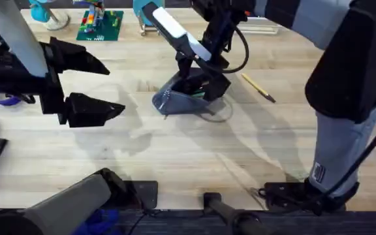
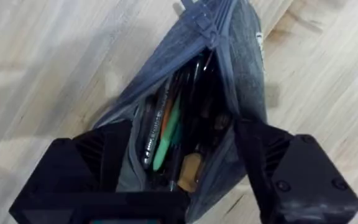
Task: Unzip the bag, pick up the pens from the table one at a time and place them inside, then zip the bag closed.
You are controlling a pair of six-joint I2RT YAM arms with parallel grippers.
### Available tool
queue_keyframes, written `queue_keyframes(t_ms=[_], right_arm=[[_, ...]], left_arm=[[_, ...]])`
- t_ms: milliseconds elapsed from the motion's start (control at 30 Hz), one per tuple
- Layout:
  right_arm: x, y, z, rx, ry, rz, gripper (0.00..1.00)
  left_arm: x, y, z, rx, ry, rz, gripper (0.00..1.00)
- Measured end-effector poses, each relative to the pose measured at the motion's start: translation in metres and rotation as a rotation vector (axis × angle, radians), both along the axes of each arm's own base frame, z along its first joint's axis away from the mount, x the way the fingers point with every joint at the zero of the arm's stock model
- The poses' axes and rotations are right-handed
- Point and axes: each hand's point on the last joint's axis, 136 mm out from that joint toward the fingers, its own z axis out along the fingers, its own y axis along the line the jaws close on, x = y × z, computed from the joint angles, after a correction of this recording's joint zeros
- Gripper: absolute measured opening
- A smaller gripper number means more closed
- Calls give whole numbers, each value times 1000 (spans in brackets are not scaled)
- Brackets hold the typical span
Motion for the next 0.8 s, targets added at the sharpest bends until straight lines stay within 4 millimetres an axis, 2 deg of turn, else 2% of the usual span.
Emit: queue_keyframes(t_ms=[400, 633, 800], right_arm=[[3, -3, 5, -27, -20, -36, 997], [43, -9, 43, -126, -162, -297, 998], [57, -13, 66, -149, -184, -510, 998]], left_arm=[[0, 0, 0, 0, 0, 0, 995], [0, 0, 0, 0, 0, 0, 995], [0, 0, 0, 0, 0, 0, 995]])
